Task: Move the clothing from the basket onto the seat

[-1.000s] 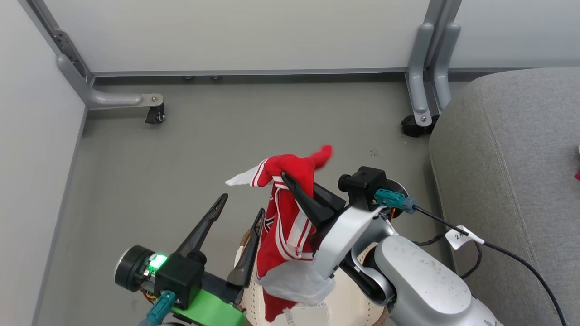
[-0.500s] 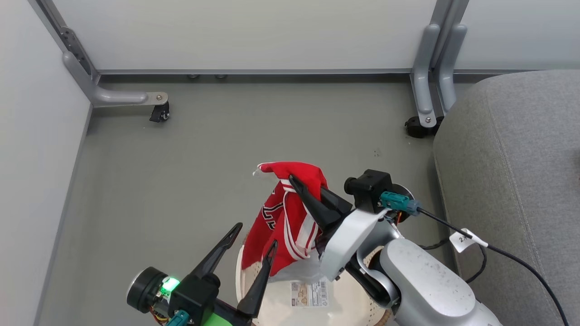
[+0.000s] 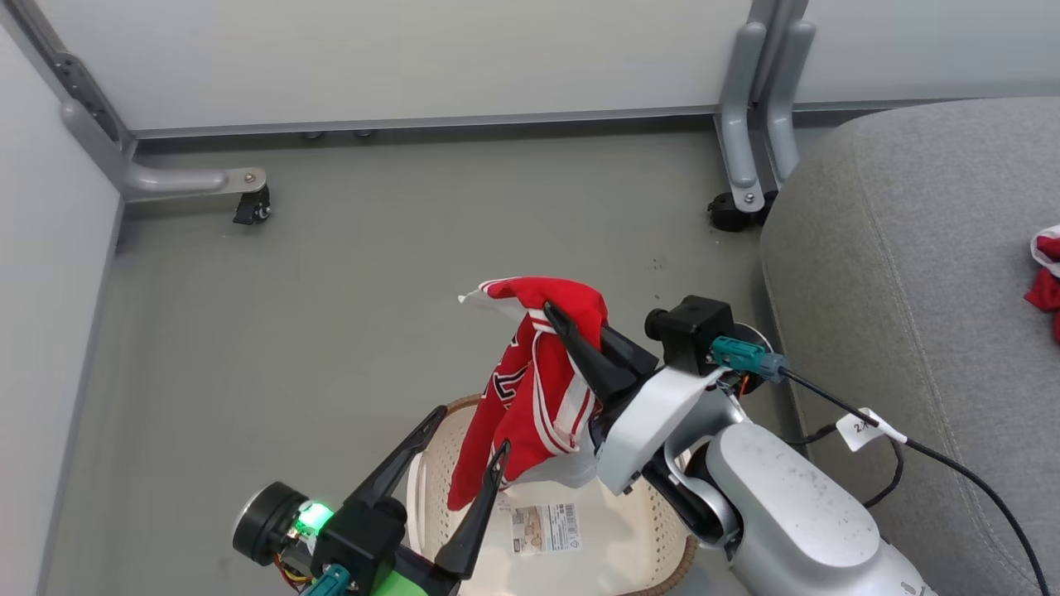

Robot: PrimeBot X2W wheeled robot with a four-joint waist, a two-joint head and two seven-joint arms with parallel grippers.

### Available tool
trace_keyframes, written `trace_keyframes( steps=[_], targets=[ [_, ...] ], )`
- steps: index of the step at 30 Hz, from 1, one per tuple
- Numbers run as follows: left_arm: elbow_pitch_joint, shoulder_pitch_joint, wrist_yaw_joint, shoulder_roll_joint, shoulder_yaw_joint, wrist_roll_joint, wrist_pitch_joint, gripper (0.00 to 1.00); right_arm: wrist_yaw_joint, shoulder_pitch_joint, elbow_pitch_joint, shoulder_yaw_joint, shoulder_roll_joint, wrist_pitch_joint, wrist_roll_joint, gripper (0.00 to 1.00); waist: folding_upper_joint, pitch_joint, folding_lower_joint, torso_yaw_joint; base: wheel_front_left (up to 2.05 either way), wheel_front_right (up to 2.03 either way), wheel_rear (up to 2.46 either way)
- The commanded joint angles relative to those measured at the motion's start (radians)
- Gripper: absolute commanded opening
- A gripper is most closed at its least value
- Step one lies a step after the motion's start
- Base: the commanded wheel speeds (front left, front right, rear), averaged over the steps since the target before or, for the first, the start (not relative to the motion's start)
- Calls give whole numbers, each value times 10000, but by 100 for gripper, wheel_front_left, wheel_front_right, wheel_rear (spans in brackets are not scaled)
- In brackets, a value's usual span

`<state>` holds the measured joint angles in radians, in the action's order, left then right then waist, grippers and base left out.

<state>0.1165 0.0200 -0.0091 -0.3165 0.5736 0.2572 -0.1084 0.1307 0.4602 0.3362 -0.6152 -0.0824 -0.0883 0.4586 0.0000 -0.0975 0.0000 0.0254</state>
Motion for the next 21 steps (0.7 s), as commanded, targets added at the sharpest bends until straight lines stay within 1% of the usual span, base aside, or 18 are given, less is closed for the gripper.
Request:
trace_keyframes(
  steps=[1,10,17,21],
  targets=[
    [36,254,-29,-65,-17,-32,-70,100,1,149,12,159,-60,-95,-71,0,0,-243,0,-470,0,0,0],
    [96,743,-122,-77,28,-135,-126,100,1,108,66,1001,-135,-323,-235,0,0,-904,0,-2063,0,0,0],
    [335,1145,-199,-416,24,-395,103,100,1,-27,42,1718,-40,-704,-412,0,0,-1555,0,-3478,0,0,0],
    [516,1353,-276,-611,30,-526,271,100,1,-79,122,2041,32,-918,-448,0,0,-1880,0,-4111,0,0,0]
  ],
)
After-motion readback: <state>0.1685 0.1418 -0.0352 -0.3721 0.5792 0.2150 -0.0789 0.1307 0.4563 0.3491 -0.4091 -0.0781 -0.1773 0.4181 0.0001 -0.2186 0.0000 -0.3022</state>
